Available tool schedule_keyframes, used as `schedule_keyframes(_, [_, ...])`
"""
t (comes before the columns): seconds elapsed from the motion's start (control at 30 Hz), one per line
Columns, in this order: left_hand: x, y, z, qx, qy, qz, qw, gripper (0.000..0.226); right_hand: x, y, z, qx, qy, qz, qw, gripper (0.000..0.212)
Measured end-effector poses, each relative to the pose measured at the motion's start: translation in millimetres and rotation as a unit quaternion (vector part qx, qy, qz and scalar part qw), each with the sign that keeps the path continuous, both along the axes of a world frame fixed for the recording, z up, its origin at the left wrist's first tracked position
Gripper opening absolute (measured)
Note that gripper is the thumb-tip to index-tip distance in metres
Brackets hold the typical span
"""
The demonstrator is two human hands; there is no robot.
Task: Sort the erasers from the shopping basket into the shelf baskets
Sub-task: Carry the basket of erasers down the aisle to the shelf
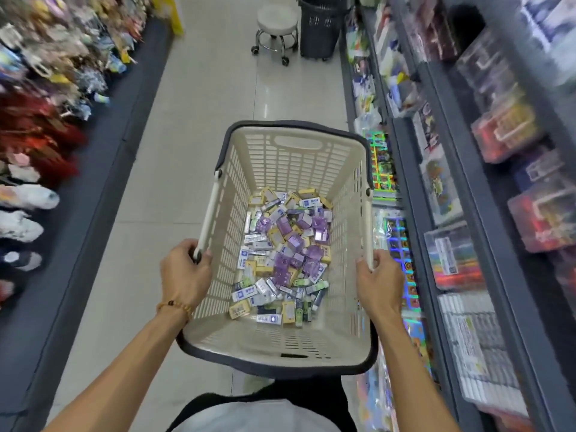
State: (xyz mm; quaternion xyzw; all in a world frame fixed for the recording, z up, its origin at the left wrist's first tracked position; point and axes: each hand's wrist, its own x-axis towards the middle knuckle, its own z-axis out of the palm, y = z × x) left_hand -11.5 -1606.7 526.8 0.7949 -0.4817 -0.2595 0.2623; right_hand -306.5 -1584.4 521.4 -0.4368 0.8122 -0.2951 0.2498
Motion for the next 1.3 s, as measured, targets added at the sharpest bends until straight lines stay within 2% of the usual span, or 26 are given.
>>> schedule_keyframes(0.13, [-19.1,-148.0,-15.3,-0.006,0.002,0.020,1.000,0.013,-19.4,-158.0,-14.3,0.010,0.001,0.021,1.000,0.011])
schedule_keyframes(0.3, [-32.7,-317.3,-11.1,0.004,0.013,0.040,0.999,0.011,-33.7,-340.2,-0.5,0.004,0.019,0.041,0.999,0.029])
schedule_keyframes(0.47, [-24.5,-496.2,-8.6,0.004,0.029,0.031,0.999,0.013,-25.7,-517.4,6.9,0.021,0.031,0.040,0.999,0.035])
schedule_keyframes(0.57, [-11.7,-618.9,-21.4,0.005,0.028,0.009,1.000,0.014,-12.5,-627.4,-4.2,0.030,0.025,0.029,0.999,0.017])
schedule_keyframes(0.83, [0.1,-927.8,-7.7,-0.001,0.003,-0.047,0.999,0.009,0.1,-897.9,-9.1,0.031,0.002,-0.030,0.999,0.010])
schedule_keyframes(1.1, [-42.0,-1214.5,-30.9,0.002,-0.010,-0.079,0.997,0.011,-37.0,-1175.4,-34.4,0.036,0.029,-0.056,0.997,0.014])
schedule_keyframes(1.3, [-78.9,-1400.3,-27.7,0.022,0.014,-0.088,0.996,0.008,-73.8,-1351.6,-14.8,0.045,0.037,-0.074,0.996,0.013])
